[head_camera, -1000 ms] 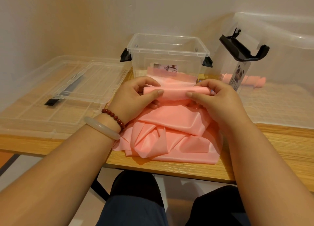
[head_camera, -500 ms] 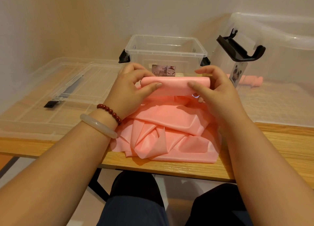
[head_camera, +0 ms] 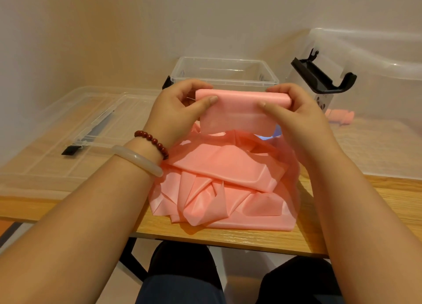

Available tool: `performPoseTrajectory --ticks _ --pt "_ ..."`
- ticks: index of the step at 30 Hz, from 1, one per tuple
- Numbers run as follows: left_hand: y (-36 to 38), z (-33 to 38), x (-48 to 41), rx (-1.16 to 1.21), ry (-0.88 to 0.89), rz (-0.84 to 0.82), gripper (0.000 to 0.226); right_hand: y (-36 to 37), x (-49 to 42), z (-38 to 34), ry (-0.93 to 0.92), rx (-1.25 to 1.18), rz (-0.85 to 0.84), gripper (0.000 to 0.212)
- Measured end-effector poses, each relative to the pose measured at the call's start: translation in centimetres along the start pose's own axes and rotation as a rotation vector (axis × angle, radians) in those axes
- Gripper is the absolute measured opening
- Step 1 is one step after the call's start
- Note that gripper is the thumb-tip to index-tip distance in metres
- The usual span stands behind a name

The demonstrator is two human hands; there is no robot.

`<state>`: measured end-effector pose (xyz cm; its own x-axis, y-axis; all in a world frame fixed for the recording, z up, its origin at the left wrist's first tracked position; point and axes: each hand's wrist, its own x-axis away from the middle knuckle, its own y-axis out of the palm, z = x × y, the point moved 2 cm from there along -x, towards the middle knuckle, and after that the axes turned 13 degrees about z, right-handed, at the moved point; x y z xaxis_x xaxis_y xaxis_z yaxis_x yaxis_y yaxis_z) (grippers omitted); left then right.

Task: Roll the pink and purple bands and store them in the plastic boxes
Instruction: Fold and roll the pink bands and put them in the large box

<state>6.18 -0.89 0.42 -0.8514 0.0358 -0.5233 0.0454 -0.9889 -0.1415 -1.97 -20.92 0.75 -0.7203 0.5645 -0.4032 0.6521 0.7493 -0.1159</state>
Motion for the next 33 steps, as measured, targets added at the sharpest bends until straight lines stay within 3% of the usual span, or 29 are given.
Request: performPoseTrajectory --ticks 6,10,15,18,22,27,33 --pt "0.6 -1.6 0.5 0.076 -0.058 0.07 0.013 0.9 -0.4 1.3 -0.007 0.03 0.018 0.015" --pt "0.6 -1.8 1.0 0.121 -0.097 0.065 0.024 1.2 -0.3 1.9 -0.017 0.002 0.061 0.021" --pt "0.7 -2.3 1.2 0.065 -0.054 0.104 0.019 1.2 0.1 2.0 -0.065 0.049 0.034 0.004" --pt "0.7 -2.5 1.1 0.04 -0.064 0.123 0.017 1.2 0.3 2.2 -0.054 0.032 -0.027 0.022" --pt "0.6 -2.3 1.2 0.084 -0.092 0.109 0.018 1.0 0.0 2.6 -0.154 0.189 0.043 0.017" --pt "0.6 -2.0 1.3 0.102 -0.088 0.066 0.029 0.8 0.0 2.5 -0.155 0.176 0.087 0.014" --pt "0.4 -2.2 1.4 0.047 -0.089 0.124 0.014 0.8 0.6 1.9 -0.124 0.083 0.034 0.01"
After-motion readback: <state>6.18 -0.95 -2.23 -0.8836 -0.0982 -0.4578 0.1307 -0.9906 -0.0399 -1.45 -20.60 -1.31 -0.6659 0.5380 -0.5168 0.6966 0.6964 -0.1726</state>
